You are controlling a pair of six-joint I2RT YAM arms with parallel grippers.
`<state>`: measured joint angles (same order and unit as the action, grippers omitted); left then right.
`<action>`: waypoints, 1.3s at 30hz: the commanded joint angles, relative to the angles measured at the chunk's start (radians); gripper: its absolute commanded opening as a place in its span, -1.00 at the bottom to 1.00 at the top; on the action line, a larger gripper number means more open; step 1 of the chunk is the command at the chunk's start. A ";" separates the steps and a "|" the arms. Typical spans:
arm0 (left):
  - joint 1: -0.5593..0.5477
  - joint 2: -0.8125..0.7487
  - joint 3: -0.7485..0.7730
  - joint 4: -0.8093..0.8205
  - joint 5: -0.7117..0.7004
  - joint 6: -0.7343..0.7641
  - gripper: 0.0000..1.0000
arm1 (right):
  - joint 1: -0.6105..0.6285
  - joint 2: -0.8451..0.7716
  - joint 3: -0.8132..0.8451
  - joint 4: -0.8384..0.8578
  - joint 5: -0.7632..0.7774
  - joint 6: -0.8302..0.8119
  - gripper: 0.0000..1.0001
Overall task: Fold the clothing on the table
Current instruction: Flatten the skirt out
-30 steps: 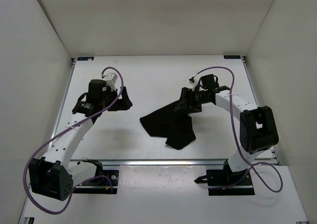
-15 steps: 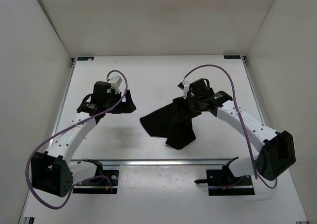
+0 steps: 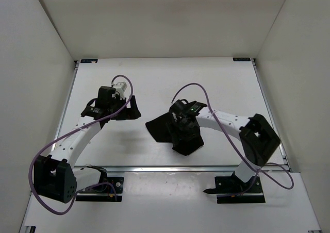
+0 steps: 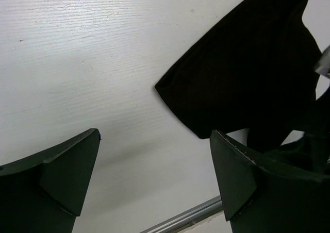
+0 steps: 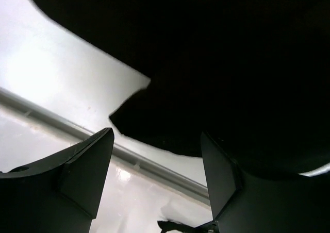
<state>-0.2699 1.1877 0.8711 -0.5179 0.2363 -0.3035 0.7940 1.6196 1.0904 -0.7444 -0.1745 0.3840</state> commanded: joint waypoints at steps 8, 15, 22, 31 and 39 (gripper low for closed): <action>0.023 -0.046 -0.017 0.002 0.008 0.007 0.97 | 0.050 0.117 0.098 -0.033 0.107 0.023 0.21; 0.028 -0.062 -0.038 0.005 0.003 0.004 0.97 | 0.054 0.180 0.088 -0.068 0.132 0.015 -0.71; 0.038 -0.071 -0.029 0.010 0.000 -0.003 0.97 | -0.001 0.169 0.204 -0.088 0.159 -0.036 -0.99; 0.051 -0.060 -0.055 0.172 0.109 -0.104 0.95 | -0.298 0.315 1.203 -0.179 -0.030 -0.188 -1.00; 0.057 -0.053 -0.049 0.243 0.170 -0.174 0.97 | -0.519 -0.025 0.754 0.202 -0.181 -0.117 -1.00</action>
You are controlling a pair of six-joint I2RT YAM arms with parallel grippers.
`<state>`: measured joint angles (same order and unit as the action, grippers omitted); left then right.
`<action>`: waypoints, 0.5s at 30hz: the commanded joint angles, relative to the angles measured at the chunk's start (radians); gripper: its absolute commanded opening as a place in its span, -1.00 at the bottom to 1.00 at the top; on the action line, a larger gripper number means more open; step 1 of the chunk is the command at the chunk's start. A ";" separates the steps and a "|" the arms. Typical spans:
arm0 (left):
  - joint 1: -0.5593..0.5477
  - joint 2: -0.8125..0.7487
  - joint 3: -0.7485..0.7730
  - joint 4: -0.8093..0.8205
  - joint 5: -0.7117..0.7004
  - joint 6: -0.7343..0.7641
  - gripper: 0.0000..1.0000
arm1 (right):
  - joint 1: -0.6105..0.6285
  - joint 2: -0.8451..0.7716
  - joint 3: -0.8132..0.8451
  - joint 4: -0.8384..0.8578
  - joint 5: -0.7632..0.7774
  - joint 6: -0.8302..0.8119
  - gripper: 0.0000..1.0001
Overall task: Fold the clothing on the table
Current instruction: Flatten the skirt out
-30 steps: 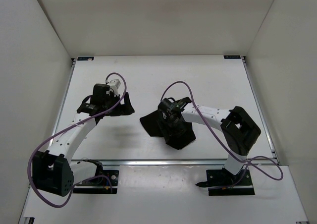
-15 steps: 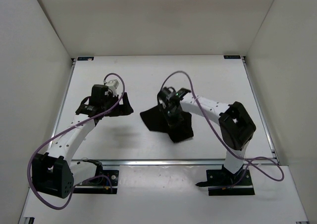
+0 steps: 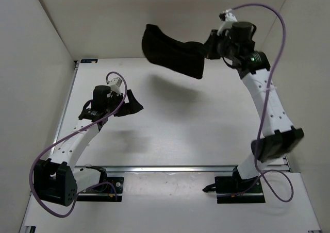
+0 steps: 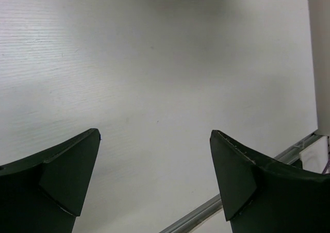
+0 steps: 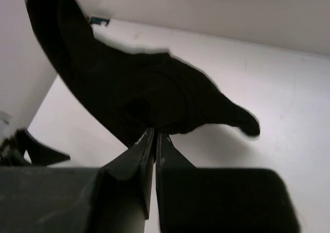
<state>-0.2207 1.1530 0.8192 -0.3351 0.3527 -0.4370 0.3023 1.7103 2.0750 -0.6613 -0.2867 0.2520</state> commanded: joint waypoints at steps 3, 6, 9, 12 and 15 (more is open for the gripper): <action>-0.002 -0.013 0.011 0.080 0.072 -0.065 0.98 | -0.120 -0.222 -0.625 0.234 -0.166 0.041 -1.00; -0.012 0.002 0.002 0.108 0.083 -0.091 0.97 | -0.129 -0.296 -0.941 0.307 -0.193 0.036 -1.00; -0.043 0.011 -0.024 0.160 0.088 -0.146 0.95 | -0.089 -0.380 -1.223 0.367 -0.218 0.064 -1.00; -0.080 0.045 -0.048 0.232 0.103 -0.201 0.97 | -0.032 -0.448 -1.354 0.355 -0.224 0.069 -1.00; -0.115 0.120 -0.043 0.290 0.126 -0.261 0.98 | 0.029 -0.509 -1.430 0.313 -0.203 0.085 -1.00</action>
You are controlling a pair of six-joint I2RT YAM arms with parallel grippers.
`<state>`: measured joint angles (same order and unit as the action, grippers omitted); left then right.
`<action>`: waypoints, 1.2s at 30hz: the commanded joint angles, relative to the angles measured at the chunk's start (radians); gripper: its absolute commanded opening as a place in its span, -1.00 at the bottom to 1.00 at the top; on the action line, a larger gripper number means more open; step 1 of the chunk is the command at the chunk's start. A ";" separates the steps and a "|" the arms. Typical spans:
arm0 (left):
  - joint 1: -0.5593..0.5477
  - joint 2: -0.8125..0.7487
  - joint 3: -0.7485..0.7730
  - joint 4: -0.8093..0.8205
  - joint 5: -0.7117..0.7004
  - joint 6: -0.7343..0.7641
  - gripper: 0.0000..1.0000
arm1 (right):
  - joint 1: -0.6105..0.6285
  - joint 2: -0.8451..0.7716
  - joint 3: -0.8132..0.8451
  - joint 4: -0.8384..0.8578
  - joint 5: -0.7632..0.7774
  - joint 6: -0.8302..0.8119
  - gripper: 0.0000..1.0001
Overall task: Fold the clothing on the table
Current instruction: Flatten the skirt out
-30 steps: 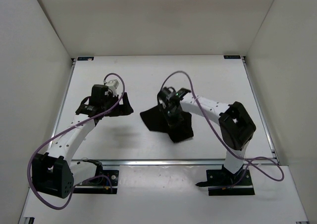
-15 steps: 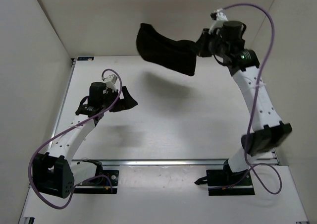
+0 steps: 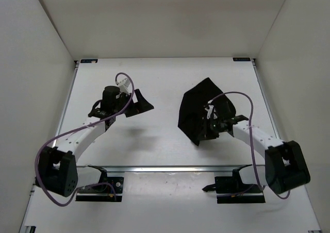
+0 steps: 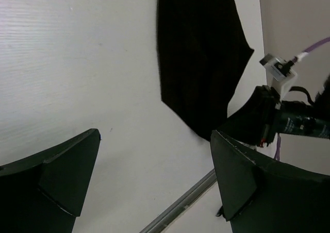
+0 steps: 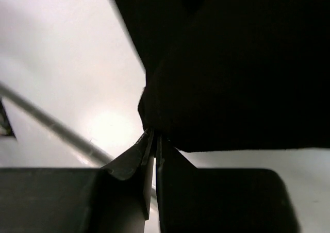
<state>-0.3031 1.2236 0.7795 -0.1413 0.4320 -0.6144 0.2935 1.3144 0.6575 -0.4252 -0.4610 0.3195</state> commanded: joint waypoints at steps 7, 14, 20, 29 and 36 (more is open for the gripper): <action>-0.174 0.362 0.142 0.174 0.093 -0.105 0.97 | -0.073 -0.217 -0.101 0.052 -0.062 0.019 -1.00; -0.301 0.594 0.544 -0.081 -0.056 0.087 0.97 | -0.028 -0.270 -0.140 -0.004 0.019 0.069 -1.00; -0.340 0.740 0.737 -0.074 -0.017 0.088 0.97 | -0.059 -0.337 -0.236 0.048 -0.022 0.145 -1.00; -0.462 0.783 0.692 0.002 0.051 0.030 0.97 | -0.099 -0.376 -0.253 0.019 -0.007 0.150 -1.00; -0.496 0.686 0.518 0.126 0.027 -0.036 0.97 | -0.071 -0.327 -0.222 0.019 0.002 0.135 -1.00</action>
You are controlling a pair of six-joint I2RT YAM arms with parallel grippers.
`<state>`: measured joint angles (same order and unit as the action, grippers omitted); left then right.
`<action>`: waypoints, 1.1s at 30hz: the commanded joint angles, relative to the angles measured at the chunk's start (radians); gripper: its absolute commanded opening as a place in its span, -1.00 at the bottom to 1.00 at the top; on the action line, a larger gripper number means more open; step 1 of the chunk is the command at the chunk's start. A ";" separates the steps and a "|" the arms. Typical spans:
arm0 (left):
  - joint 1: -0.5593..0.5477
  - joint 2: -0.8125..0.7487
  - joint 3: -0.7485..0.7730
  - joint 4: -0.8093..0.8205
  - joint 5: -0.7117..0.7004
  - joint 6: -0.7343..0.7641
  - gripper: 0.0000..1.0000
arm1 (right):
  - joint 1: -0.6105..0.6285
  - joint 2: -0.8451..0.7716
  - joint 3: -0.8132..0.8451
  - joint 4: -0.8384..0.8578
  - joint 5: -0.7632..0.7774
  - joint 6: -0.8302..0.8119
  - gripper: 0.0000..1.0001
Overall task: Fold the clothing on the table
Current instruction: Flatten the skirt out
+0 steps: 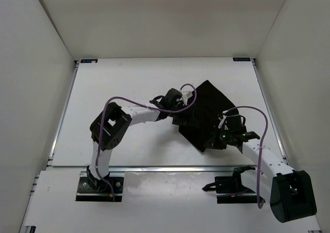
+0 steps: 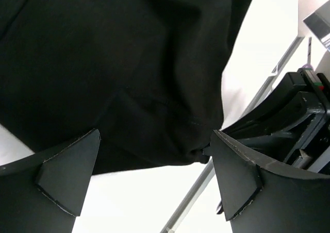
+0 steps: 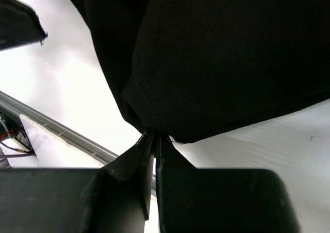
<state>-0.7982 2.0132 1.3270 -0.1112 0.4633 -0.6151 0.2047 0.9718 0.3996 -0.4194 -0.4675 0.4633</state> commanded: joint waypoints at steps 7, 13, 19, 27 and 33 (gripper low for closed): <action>-0.013 -0.083 -0.092 0.277 -0.080 -0.159 0.97 | 0.087 0.051 0.058 0.034 0.018 0.018 -1.00; -0.022 -0.064 -0.071 0.288 -0.239 -0.175 0.97 | 0.078 0.030 0.048 0.021 0.020 0.012 -1.00; -0.030 -0.039 -0.039 0.230 -0.354 -0.198 0.75 | 0.065 0.008 0.036 0.016 0.015 0.014 -1.00; -0.059 0.031 0.113 -0.014 -0.509 -0.089 0.71 | 0.061 0.004 0.028 0.018 0.013 0.015 -1.00; -0.090 0.140 0.322 -0.243 -0.592 0.035 0.68 | 0.061 0.019 0.028 0.025 0.009 0.006 -1.00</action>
<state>-0.8673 2.1319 1.5753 -0.1917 -0.0502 -0.6693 0.2722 0.9916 0.4217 -0.4168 -0.4530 0.4713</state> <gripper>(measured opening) 0.844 0.009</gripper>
